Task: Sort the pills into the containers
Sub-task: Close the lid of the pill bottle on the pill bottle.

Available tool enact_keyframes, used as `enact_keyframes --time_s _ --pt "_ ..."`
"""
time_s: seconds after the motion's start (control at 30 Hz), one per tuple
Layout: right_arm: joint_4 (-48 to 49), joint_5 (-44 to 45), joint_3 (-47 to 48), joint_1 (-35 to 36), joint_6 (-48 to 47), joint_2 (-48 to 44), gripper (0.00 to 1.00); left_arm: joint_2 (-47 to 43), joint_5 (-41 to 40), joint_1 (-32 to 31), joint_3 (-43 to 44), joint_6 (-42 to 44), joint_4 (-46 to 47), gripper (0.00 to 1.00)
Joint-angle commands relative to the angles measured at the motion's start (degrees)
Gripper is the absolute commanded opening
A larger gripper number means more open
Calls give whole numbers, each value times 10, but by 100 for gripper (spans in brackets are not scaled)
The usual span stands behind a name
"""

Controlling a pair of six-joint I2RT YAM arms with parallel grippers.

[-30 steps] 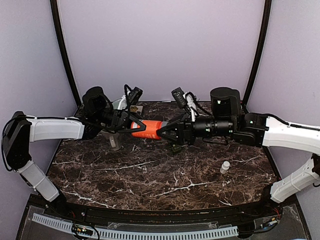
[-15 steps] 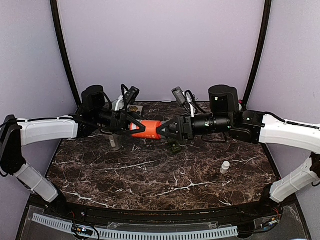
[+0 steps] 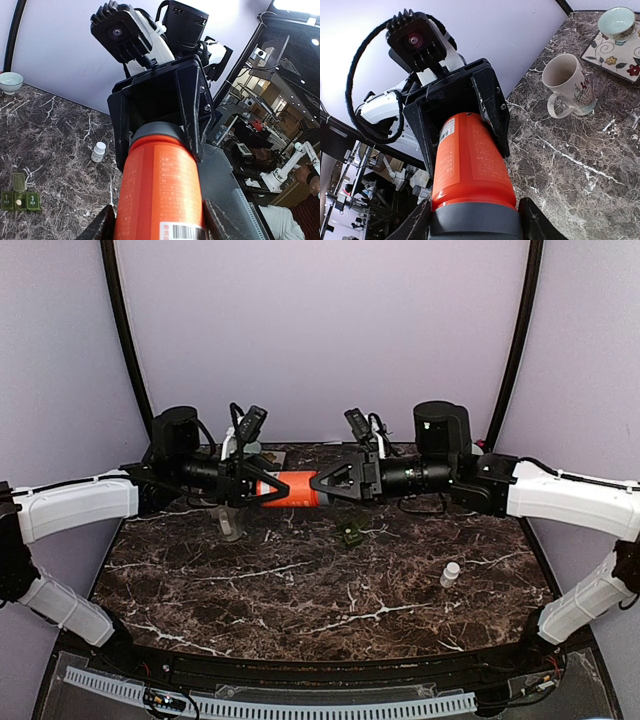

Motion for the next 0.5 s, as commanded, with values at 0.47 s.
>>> enact_keyframes --time_s 0.47 --pt "164 -53 16 7 132 53 17 -29 -9 -54 20 16 69 0"
